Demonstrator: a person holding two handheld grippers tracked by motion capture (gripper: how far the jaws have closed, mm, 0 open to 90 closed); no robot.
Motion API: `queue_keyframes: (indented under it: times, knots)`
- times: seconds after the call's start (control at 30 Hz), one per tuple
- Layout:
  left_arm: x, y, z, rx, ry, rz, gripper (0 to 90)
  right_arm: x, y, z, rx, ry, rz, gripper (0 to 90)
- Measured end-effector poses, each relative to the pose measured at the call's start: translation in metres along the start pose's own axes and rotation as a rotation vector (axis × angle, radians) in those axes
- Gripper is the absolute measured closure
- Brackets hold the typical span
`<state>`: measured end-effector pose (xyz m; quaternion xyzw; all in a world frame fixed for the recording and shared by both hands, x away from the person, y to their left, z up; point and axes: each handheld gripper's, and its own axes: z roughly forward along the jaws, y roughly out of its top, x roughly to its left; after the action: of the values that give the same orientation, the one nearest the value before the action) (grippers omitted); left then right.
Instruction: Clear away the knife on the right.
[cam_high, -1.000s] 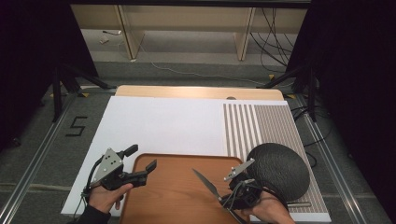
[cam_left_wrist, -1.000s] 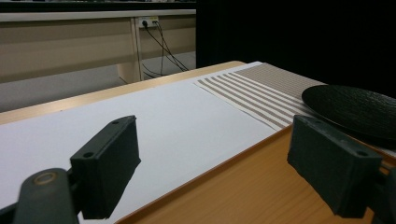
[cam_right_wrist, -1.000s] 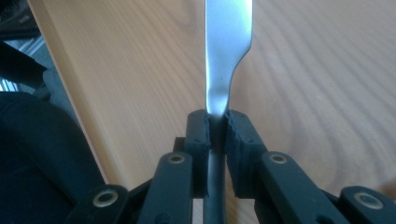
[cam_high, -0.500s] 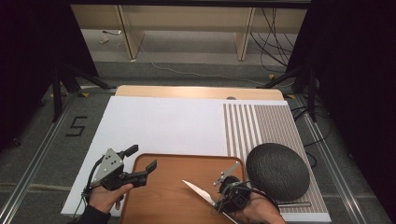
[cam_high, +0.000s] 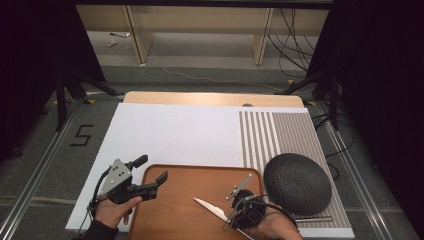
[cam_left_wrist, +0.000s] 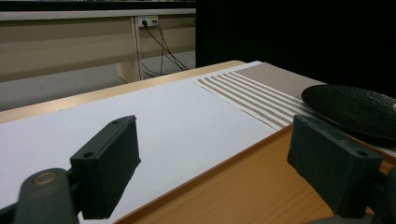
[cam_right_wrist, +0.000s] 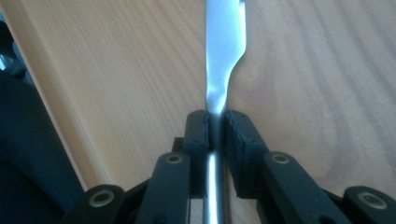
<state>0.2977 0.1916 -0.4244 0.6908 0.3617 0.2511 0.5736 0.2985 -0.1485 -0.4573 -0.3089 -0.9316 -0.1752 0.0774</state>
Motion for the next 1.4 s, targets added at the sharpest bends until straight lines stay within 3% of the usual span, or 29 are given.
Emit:
queue_keyframes:
  times: [0.1, 0.27, 0.5, 0.67, 1.0, 1.4]
  knots:
    - [0.000, 0.000, 0.000, -0.001, 0.000, 0.001, 16.0, 0.000, 0.001, -0.003, -0.020, -0.022, 0.008, 68.6]
    - [0.000, 0.000, 0.000, -0.002, 0.000, -0.001, 16.0, 0.007, 0.007, -0.010, -0.142, -0.001, -0.040, 57.8]
    - [0.000, 0.000, 0.000, -0.001, 0.000, -0.001, 16.0, 0.021, 0.021, 0.000, -0.188, 0.004, -0.130, 64.1]
    - [0.000, 0.000, 0.000, -0.003, 0.001, -0.001, 16.0, 0.029, 0.027, 0.008, -0.171, -0.028, -0.183, 75.9]
    - [0.000, 0.000, 0.000, 0.001, -0.003, 0.001, 16.0, 0.033, 0.029, 0.021, -0.056, -0.076, -0.242, 89.1]
    - [0.000, 0.000, 0.000, 0.002, -0.005, 0.002, 16.0, 0.026, 0.029, 0.017, -0.041, -0.129, -0.233, 90.0]
